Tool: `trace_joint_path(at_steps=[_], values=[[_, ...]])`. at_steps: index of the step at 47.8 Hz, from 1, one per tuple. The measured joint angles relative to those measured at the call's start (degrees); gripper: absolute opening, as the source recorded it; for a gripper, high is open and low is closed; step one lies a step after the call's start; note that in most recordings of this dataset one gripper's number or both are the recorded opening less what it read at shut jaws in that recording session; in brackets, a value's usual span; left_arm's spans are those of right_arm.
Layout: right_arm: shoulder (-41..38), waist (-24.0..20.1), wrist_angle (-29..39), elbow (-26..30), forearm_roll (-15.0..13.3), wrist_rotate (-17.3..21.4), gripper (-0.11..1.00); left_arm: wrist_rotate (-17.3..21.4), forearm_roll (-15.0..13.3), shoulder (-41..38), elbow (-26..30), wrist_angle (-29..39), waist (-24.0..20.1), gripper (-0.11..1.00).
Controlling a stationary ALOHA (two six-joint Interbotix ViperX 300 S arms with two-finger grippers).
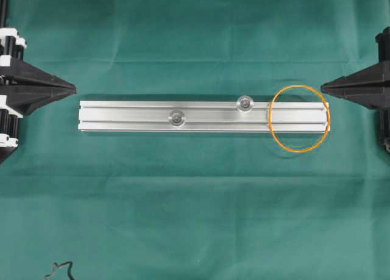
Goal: Hook the rubber onto the shaft.
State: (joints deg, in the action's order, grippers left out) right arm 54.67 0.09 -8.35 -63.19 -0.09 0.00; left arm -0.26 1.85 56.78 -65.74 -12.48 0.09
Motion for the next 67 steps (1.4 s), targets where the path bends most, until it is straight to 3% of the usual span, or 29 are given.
trace_joint_path(at_steps=[7,14,29,38,58,67], values=[[0.1,0.0,3.1,1.1,0.0,0.0,0.03,0.0,0.0,0.1,0.7,2.5,0.0,0.0],[0.0,-0.1,10.8,2.8,0.0,0.8,0.03,-0.1,0.0,0.0,1.1,8.3,0.0,0.0],[-0.3,0.0,34.6,7.2,0.0,3.4,0.03,0.1,0.0,0.0,5.6,27.8,0.0,0.0],[-0.8,0.0,45.2,8.6,0.0,5.0,0.03,0.0,0.0,-0.2,7.4,35.7,0.0,0.0],[-1.8,0.0,50.6,9.6,0.0,5.4,0.03,-0.1,0.0,-0.4,8.0,37.4,0.0,0.0],[-3.8,0.0,57.9,11.0,0.0,5.5,0.03,0.0,0.0,-0.4,8.0,37.4,0.1,0.0]])
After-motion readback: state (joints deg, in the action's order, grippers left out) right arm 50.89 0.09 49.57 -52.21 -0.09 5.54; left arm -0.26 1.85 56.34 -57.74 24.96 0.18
